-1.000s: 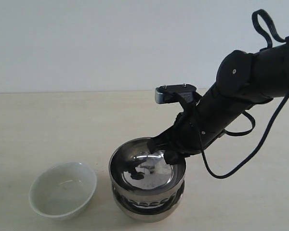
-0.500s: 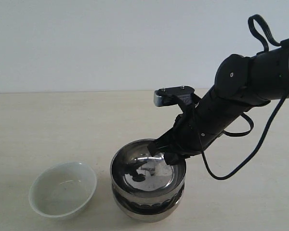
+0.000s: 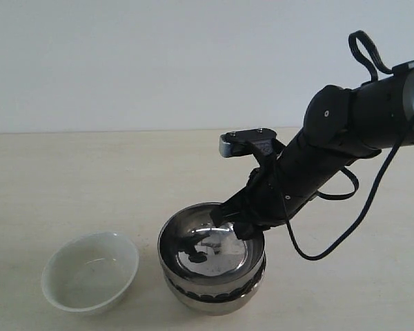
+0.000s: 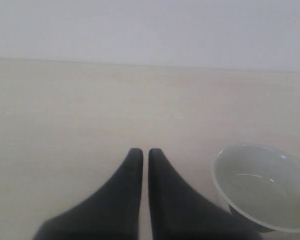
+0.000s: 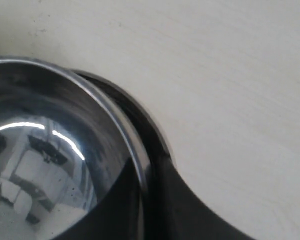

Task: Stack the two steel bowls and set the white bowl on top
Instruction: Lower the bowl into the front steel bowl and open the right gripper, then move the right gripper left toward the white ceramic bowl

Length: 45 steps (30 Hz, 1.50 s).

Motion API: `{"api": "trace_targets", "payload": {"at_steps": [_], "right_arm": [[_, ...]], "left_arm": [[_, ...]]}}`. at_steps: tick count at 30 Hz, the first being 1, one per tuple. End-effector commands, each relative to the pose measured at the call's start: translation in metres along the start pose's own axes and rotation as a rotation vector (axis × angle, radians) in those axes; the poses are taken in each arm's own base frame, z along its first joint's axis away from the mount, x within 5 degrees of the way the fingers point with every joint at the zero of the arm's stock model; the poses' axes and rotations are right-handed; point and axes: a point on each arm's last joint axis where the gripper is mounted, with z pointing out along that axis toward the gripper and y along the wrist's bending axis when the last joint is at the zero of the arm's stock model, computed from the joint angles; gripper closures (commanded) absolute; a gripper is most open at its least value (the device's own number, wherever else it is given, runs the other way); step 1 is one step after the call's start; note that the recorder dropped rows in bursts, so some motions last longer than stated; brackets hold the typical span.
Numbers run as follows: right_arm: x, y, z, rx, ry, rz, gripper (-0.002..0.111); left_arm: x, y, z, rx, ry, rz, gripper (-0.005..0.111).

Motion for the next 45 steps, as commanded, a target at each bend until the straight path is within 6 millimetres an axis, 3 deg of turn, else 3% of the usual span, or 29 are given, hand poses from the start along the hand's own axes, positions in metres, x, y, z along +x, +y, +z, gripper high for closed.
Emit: {"api": "trace_targets", "payload": {"at_steps": [1, 7, 8, 14, 24, 26, 28, 29, 30, 32, 41, 45], "right_arm": [[-0.002, 0.001, -0.001, 0.005, -0.016, -0.019, 0.102], [-0.002, 0.001, -0.001, 0.003, -0.017, -0.016, 0.064], [-0.002, 0.001, -0.001, 0.002, -0.014, -0.017, 0.062], [-0.004, 0.004, -0.009, -0.003, -0.034, -0.039, 0.062], [-0.011, 0.012, -0.039, -0.002, -0.123, -0.052, 0.062], [-0.014, 0.013, -0.046, 0.004, -0.155, -0.058, 0.064], [-0.016, 0.015, -0.054, 0.011, -0.191, -0.064, 0.083], [-0.017, 0.016, -0.06, 0.014, -0.213, -0.073, 0.101], [-0.018, 0.016, -0.062, 0.014, -0.218, -0.076, 0.109], [-0.016, 0.018, -0.063, 0.005, -0.2, -0.078, 0.108], [0.006, 0.002, -0.03, 0.072, -0.185, -0.044, 0.108], [0.009, 0.002, -0.028, 0.07, -0.176, -0.037, 0.108]], "left_arm": [[0.0, 0.0, 0.0, 0.005, -0.009, -0.004, 0.103], [0.0, 0.0, 0.0, 0.005, -0.009, -0.004, 0.103], [0.0, 0.0, 0.0, 0.005, -0.009, -0.004, 0.103], [0.0, 0.0, 0.0, 0.005, -0.009, -0.004, 0.103], [0.0, 0.0, 0.0, 0.005, -0.009, -0.004, 0.103], [0.0, 0.0, 0.0, 0.005, -0.009, -0.004, 0.103], [0.0, 0.0, 0.0, 0.005, -0.009, -0.004, 0.103], [0.0, 0.0, 0.0, 0.005, -0.009, -0.004, 0.103], [0.0, 0.0, 0.0, 0.005, -0.009, -0.004, 0.103], [0.0, 0.0, 0.0, 0.005, -0.009, -0.004, 0.103], [0.0, 0.0, 0.0, 0.005, -0.009, -0.004, 0.103], [0.0, 0.0, 0.0, 0.005, -0.009, -0.004, 0.103]]}}
